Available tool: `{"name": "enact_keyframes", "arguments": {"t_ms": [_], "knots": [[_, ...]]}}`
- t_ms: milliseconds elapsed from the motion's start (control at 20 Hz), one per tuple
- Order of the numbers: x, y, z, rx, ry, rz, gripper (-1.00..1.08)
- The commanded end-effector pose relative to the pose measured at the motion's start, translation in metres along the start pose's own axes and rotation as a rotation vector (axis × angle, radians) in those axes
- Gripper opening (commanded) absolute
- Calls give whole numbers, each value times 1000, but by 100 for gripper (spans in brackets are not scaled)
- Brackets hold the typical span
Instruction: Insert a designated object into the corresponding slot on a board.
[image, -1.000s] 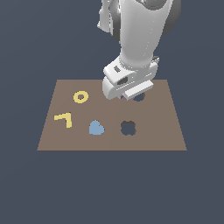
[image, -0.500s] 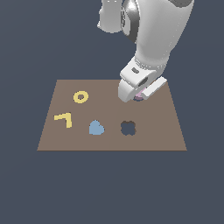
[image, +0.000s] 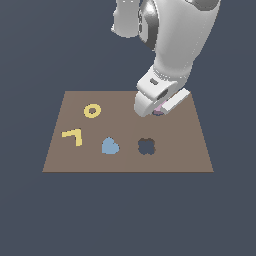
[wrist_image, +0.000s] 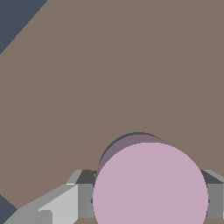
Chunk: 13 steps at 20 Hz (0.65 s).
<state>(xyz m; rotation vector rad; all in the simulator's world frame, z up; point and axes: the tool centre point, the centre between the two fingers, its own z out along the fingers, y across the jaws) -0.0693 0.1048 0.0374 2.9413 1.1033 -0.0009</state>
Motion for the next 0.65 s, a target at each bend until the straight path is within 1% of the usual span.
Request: {"name": "enact_keyframes", "arguments": {"t_ms": [0,100,150,600], "knots": [[0,0,5,0,-1,2,-100],[-1,0,7,0,-1,3,-100],[-1,0,7,0,-1,3,100],[-1,0,7,0,-1,3,100]]}}
